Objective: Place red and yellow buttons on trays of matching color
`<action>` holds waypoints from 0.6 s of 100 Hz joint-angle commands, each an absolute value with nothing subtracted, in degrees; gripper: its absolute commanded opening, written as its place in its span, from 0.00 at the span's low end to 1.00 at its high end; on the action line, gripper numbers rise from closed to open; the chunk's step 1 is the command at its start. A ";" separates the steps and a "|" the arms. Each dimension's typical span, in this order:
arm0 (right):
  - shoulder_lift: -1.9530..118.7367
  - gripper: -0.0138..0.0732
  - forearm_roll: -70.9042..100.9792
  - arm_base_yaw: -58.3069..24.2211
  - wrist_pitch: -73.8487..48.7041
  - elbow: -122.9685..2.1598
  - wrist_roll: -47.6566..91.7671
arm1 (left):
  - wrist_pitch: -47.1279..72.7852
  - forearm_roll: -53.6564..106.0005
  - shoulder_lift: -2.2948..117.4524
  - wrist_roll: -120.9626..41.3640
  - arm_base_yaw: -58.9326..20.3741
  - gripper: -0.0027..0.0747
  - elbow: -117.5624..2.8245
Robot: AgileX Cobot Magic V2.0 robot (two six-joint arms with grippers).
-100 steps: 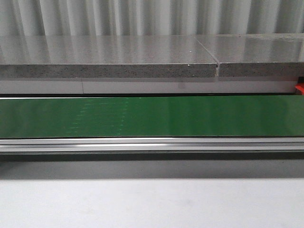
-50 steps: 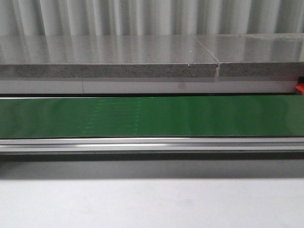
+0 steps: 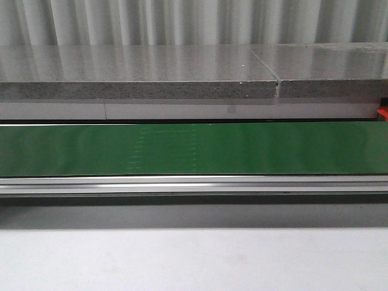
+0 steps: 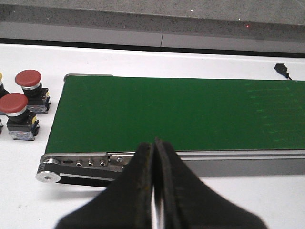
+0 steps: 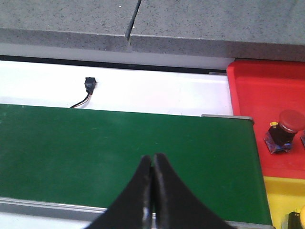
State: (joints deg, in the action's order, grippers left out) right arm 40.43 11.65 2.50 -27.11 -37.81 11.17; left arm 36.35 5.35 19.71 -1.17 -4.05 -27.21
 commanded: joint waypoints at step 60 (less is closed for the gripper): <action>40.08 0.08 11.62 2.49 -23.51 -39.36 11.78 | 30.07 5.93 20.15 -0.95 -4.41 0.79 -28.70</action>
State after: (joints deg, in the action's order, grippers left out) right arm 40.43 11.65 2.50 -27.11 -37.81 11.19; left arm 35.53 5.35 19.71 -1.17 -4.05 -27.21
